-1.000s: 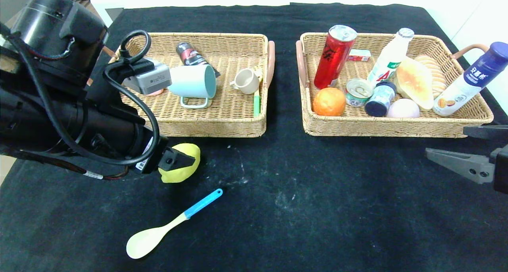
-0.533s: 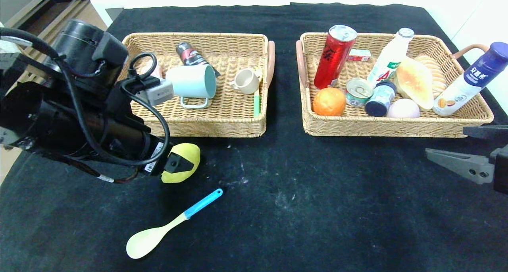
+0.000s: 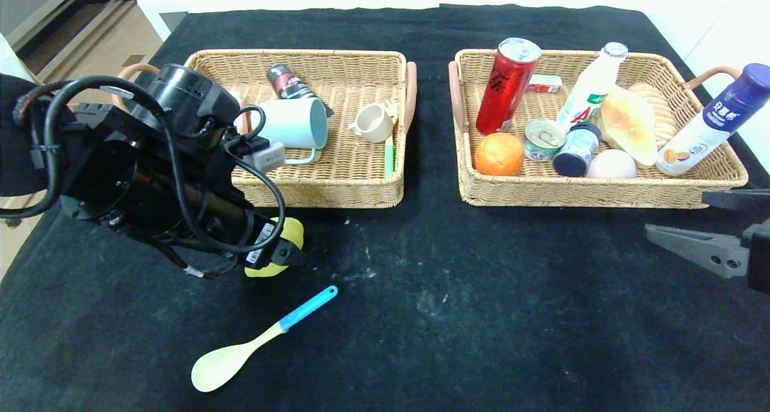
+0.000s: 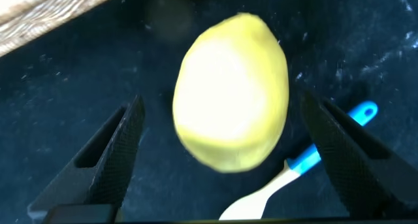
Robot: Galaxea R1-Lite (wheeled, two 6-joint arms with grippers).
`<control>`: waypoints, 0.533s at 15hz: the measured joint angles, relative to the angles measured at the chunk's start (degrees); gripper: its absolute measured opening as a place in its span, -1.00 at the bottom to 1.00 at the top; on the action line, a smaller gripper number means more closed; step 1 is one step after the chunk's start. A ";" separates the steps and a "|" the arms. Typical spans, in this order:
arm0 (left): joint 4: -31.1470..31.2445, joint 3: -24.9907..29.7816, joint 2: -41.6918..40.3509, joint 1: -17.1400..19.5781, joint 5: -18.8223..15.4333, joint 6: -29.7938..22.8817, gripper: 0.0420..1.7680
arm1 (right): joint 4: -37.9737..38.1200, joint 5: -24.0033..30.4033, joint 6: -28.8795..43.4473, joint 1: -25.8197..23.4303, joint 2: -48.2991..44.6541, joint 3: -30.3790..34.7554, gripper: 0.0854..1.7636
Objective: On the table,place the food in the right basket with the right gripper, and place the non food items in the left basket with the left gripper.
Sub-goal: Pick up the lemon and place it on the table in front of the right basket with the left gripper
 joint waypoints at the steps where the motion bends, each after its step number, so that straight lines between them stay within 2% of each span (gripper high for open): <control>1: 0.02 -0.06 0.48 0.00 0.00 0.00 0.94 | -0.02 0.00 0.00 0.00 0.00 0.00 0.94; 8: 0.00 -1.40 2.68 0.00 0.04 -0.09 0.94 | 0.00 0.00 -0.02 0.00 0.00 0.09 0.94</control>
